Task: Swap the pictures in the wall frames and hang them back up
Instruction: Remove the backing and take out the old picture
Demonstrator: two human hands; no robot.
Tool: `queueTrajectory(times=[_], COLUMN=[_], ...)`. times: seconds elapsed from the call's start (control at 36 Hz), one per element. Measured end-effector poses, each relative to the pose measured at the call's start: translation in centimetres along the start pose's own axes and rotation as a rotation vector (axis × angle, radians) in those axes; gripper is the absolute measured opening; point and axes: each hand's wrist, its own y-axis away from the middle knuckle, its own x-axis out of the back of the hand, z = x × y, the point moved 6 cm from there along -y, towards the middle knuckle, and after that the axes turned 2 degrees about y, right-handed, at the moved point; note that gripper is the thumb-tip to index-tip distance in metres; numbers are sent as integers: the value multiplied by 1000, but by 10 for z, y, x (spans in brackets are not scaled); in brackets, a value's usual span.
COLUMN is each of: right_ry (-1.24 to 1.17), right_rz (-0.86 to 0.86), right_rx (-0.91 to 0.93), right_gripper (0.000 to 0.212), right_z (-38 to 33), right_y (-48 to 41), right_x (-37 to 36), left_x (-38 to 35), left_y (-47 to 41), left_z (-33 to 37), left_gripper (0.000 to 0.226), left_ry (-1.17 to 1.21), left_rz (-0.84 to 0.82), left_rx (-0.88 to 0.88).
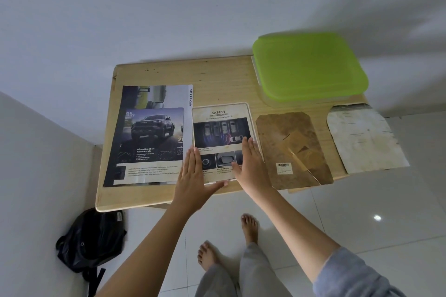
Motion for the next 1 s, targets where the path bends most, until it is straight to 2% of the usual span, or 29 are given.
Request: queueTrajectory(times=[0.39, 0.47, 0.58, 0.72, 0.92, 1.0], right_ry=[-233, -316, -550, -546, -523, -518], right_rz=[176, 202, 182, 213, 73, -12], right_rx=[-6, -37, -130, -204, -197, -172], right_gripper=[65, 59, 55, 47, 39, 45], right_z=[6, 6, 10, 20, 21, 19], right_y=[4, 3, -3, -16, -28, -29], right_x=[18, 24, 28, 38, 43, 40], left_x=[3, 3, 3, 2, 5, 8], left_y=[1, 1, 2, 1, 2, 4], left_z=[3, 1, 2, 1, 1, 2], left_gripper=[117, 117, 117, 118, 117, 117], left_ry=[8, -6, -3, -2, 6, 24], left_rz=[-6, -10, -10, -10, 2, 18], left_rx=[10, 15, 13, 15, 21, 21])
